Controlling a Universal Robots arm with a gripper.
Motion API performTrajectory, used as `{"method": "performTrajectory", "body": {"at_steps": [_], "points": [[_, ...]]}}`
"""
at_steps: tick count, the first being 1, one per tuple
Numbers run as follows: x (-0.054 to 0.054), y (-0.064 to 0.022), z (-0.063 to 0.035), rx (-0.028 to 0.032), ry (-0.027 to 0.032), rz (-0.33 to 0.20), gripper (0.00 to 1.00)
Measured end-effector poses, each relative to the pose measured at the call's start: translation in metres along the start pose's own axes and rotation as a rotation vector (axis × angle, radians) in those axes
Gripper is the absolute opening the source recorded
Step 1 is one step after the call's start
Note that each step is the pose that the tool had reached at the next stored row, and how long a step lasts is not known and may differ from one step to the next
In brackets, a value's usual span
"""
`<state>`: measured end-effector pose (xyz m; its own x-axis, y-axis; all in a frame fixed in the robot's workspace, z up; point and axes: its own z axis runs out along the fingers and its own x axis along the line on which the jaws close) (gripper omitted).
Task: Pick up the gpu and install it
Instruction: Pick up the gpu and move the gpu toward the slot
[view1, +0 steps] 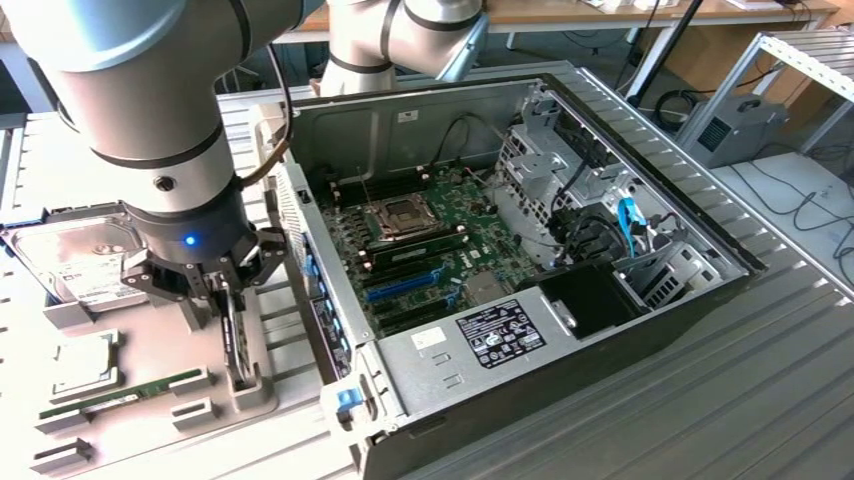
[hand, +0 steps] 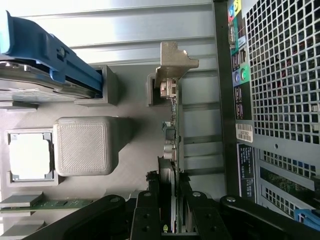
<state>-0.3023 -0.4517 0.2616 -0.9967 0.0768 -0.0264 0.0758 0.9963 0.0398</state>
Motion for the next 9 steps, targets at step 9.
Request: {"method": "performTrajectory", "body": {"at_steps": [9], "points": [[-0.0001,0.0002,-0.0051,0.0,0.0,0.0,0.26]]}}
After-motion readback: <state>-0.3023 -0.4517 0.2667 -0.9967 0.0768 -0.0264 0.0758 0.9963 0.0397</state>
